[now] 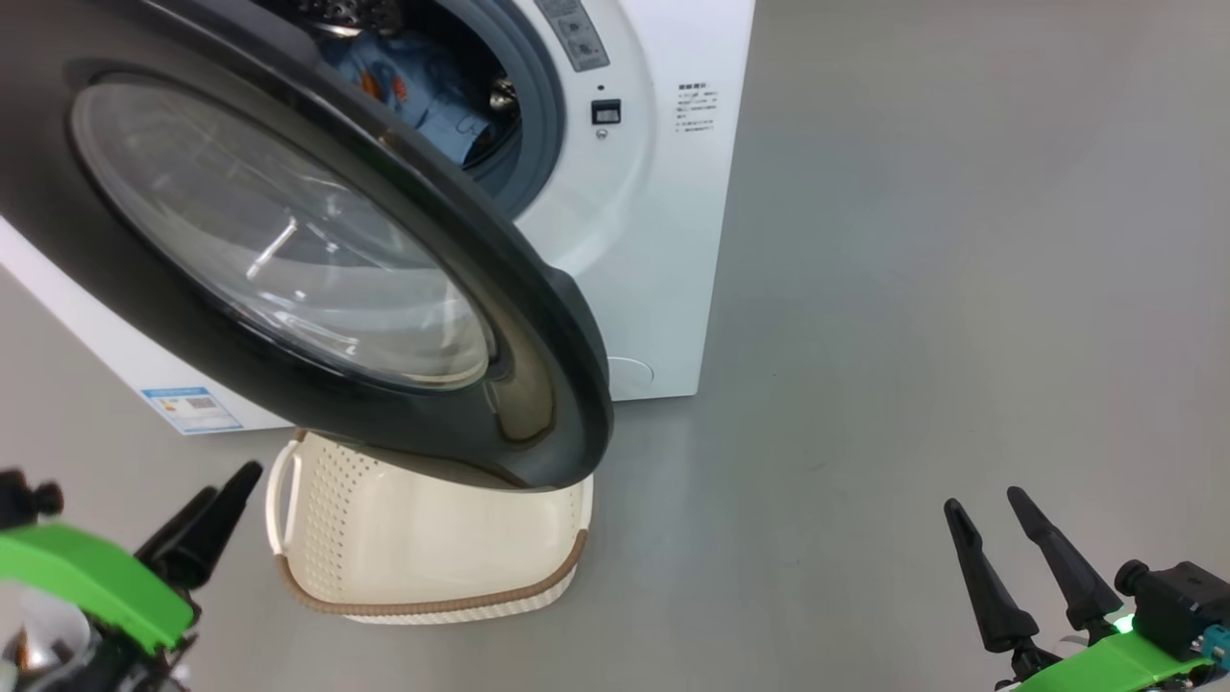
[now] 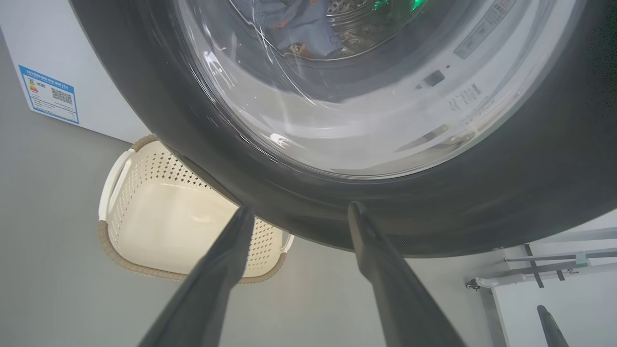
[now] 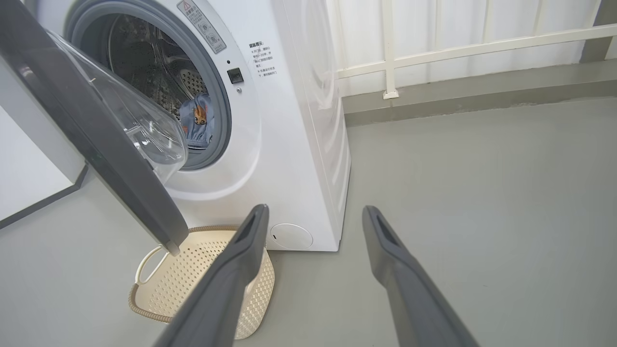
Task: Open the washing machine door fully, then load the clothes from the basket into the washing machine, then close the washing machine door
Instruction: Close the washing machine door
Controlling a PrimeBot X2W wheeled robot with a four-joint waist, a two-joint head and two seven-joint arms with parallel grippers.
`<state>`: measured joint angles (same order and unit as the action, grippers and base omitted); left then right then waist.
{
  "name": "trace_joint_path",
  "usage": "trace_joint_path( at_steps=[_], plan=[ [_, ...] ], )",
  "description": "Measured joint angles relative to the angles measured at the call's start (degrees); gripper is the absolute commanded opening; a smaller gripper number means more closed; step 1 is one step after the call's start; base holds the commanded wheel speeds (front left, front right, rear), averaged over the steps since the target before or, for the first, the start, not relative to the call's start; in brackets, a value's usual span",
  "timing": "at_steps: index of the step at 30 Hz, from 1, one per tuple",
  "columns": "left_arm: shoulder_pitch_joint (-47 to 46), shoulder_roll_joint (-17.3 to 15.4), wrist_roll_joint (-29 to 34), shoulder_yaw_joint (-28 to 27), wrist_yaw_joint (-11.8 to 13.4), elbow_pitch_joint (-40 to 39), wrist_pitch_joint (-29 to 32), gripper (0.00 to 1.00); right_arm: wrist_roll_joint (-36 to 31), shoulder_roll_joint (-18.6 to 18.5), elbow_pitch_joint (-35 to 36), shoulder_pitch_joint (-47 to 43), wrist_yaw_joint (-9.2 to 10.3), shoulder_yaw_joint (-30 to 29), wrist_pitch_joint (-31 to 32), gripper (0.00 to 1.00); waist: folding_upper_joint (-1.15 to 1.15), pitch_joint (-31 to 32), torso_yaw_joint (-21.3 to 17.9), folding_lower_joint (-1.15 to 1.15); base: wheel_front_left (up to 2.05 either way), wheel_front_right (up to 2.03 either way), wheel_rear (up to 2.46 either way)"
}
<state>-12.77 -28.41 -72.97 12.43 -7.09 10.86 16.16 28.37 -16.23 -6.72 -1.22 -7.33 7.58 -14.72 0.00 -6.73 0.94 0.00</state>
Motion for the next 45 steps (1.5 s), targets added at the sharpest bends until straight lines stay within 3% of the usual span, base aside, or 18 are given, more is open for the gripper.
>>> trace_joint_path(
  at_steps=[14, 22, 29, 38, 45],
  plan=[
    [6.48, -1.13, -1.31, 7.59, -0.23, 2.83, -25.80, 1.00, 0.00, -0.40, -0.08, -0.04, 0.00, -0.48, 0.00, 1.00, 0.00, -0.48, -2.73, 0.00, 0.00, 0.00, 0.00],
    [7.20, -0.68, 2.87, 8.61, -0.23, 7.78, -30.37, 1.00, 0.00, -0.34, -0.19, -0.04, 0.00, -0.73, 0.00, 1.00, 0.00, -0.16, -4.11, 0.00, 0.00, 0.00, 0.00],
    [9.66, 6.57, 20.63, -2.07, -0.24, 8.46, -30.55, 1.00, 0.00, -0.29, -0.32, -0.05, 0.00, -1.08, 0.00, 1.00, 0.00, 0.23, -4.97, 0.00, 0.00, 0.00, 0.00],
    [12.91, 14.56, 44.45, -11.11, -0.24, 4.03, -30.62, 1.00, 0.00, -0.12, -0.33, -0.07, 0.00, -1.66, 0.00, 1.00, 0.00, 0.23, -5.09, 0.00, 0.00, 0.00, 0.00],
    [14.16, 19.13, 54.01, -16.40, -0.25, -0.58, -30.78, 1.00, 0.00, 0.07, -0.31, -0.07, 0.00, -2.31, 0.00, 1.00, 0.00, 0.35, -4.85, 0.00, 0.00, 0.00, 0.00]
  ],
)
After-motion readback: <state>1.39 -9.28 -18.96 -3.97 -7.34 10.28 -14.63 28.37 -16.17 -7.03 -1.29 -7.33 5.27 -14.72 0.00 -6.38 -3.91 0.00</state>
